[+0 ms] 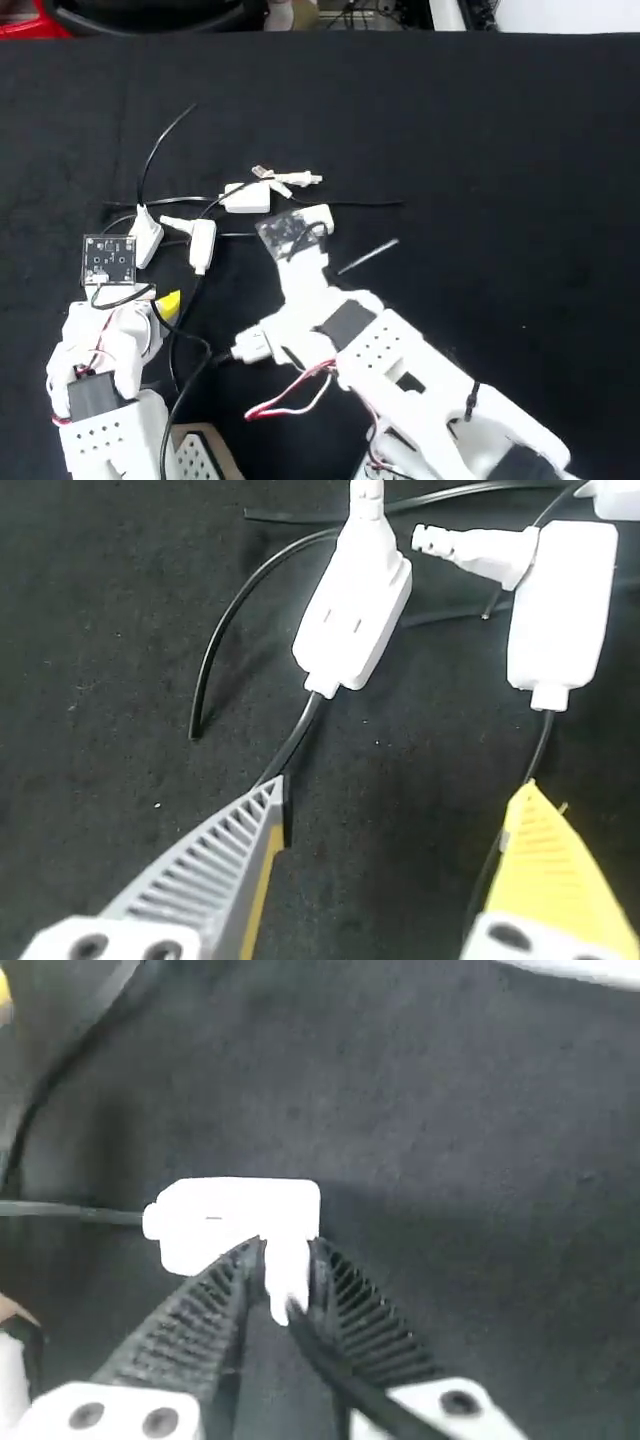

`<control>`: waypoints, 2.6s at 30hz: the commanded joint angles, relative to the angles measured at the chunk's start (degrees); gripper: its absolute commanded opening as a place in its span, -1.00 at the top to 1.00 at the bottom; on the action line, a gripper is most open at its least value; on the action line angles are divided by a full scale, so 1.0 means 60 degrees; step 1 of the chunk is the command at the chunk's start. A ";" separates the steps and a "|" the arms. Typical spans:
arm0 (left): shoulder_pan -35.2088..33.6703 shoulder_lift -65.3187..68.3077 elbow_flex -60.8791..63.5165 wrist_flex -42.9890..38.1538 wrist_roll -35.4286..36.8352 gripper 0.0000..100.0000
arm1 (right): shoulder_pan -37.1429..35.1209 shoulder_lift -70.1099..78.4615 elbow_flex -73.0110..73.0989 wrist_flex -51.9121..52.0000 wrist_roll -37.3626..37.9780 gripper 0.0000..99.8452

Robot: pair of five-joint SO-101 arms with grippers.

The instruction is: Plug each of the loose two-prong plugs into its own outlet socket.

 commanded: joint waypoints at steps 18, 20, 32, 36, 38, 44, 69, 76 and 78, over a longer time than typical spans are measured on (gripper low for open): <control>-0.0095 -0.0059 -0.0037 -0.0147 -0.0088 0.32 | -0.0469 0.1619 -0.0403 -0.1216 0.1187 0.98; -0.0095 -0.0059 -0.0037 -0.0147 -0.0073 0.32 | -0.0630 0.1795 -0.0813 -0.1245 0.1700 0.98; -0.0183 -0.0073 -0.0095 -0.0132 0.0000 0.32 | -0.0908 0.5575 -0.3363 -0.5289 0.1744 0.98; -0.0198 -0.0073 -0.0110 -0.0132 0.0176 0.32 | -0.0982 0.6835 -0.4828 -0.5861 0.1744 0.98; -0.0432 -0.0073 -0.0212 -0.0147 0.0381 0.32 | -0.1055 0.7275 -0.5663 -0.5817 0.1744 0.98; -0.1062 -0.0073 -0.0359 -0.0161 0.0850 0.32 | -0.1084 0.8491 -0.7201 -0.5509 0.1758 0.86; -0.1048 -0.0073 -0.0344 -0.0161 0.0821 0.32 | 0.4923 0.5282 -0.9604 0.2755 1.1458 0.40; -0.1033 -0.0073 -0.0300 -0.0161 0.0806 0.32 | 0.4703 0.8476 -1.0762 0.1407 1.3377 0.67; -0.1033 -0.0073 -0.0300 -0.0161 0.0806 0.32 | 0.4527 0.9414 -1.1744 0.1436 1.3392 0.60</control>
